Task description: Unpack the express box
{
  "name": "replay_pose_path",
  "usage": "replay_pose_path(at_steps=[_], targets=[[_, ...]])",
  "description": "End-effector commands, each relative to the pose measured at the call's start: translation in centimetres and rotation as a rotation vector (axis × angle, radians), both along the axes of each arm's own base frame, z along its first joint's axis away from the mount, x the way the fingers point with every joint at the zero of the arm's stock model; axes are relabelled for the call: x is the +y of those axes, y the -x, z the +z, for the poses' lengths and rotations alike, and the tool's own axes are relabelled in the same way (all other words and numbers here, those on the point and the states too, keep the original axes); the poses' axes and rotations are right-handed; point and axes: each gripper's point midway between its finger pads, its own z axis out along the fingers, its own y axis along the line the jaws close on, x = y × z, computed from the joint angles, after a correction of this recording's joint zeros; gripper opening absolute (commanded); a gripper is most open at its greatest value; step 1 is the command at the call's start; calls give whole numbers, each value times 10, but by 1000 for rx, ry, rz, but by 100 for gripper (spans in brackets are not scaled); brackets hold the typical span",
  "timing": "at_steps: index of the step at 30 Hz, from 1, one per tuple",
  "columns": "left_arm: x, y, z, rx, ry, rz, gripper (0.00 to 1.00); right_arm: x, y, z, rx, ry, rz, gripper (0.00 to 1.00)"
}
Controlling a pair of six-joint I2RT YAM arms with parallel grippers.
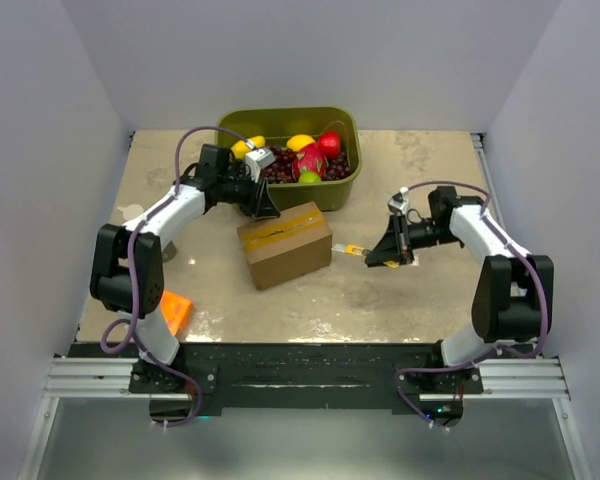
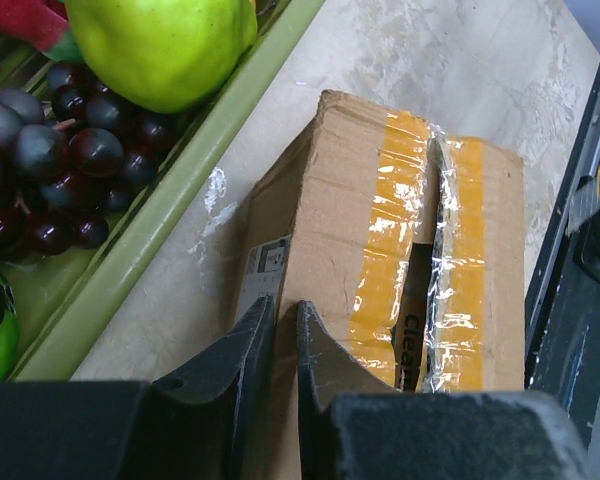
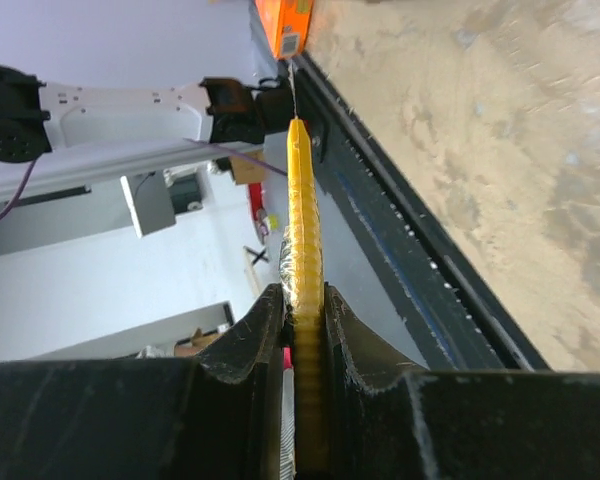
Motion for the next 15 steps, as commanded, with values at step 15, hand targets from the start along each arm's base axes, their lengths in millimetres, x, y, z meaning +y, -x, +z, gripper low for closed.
replay_pose_path(at_steps=[15], targets=[[-33, 59, 7, -98, -13, -293, 0, -30, -84, -1, -327, 96, 114, 0]])
